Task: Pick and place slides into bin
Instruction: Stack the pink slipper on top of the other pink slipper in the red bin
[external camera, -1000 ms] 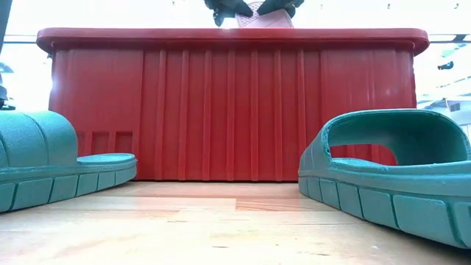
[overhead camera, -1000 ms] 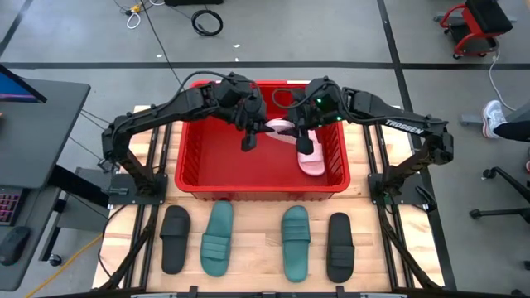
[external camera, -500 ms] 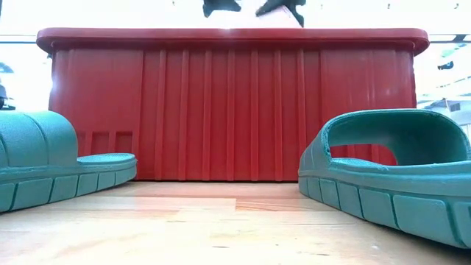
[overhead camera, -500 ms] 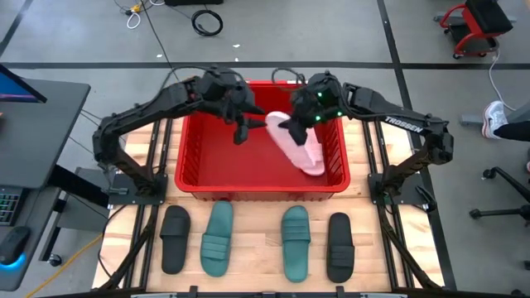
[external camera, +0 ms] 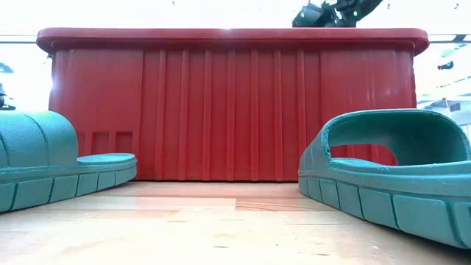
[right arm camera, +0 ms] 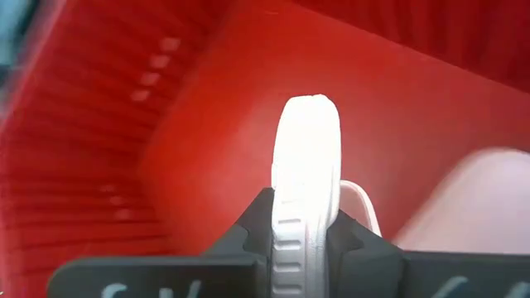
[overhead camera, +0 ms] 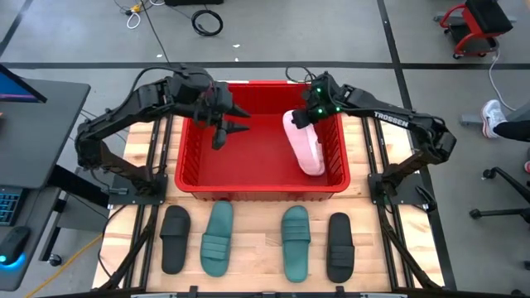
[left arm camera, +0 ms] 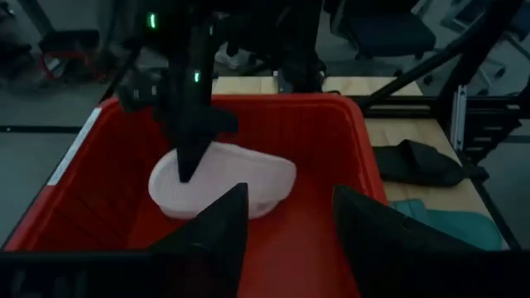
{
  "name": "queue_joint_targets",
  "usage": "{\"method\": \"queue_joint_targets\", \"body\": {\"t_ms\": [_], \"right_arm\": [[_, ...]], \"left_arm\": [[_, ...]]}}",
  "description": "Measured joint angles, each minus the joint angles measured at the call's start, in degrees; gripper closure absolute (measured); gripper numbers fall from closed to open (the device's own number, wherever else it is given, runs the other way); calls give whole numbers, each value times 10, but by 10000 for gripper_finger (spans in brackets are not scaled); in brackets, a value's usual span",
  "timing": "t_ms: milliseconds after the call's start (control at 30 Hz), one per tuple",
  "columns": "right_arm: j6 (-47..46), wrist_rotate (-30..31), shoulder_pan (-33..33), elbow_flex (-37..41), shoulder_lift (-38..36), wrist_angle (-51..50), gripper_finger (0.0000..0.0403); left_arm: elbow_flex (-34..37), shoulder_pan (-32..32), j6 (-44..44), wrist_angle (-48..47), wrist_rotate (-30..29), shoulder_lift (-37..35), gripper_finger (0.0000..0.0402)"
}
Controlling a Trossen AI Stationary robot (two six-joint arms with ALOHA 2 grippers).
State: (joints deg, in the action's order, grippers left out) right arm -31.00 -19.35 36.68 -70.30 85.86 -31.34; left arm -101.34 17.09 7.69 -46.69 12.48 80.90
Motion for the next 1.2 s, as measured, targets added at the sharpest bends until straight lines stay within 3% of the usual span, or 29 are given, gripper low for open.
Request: {"method": "queue_joint_targets", "body": {"t_ms": [100,300,633,1200], "right_arm": [[8,38,8,26,0,3,360],[5,41,15,56,4,54,360],[3,73,20,61,23,53,359],[-129,1,22,42,9,93,359]], "left_arm": [[0,-7,0,-10,-1,0,231],[0,-23,2,-9,-1,2,243],[0,-33,-5,-17,-1,2,256],[1,-31,-4,-24,-2,2,263]]}}
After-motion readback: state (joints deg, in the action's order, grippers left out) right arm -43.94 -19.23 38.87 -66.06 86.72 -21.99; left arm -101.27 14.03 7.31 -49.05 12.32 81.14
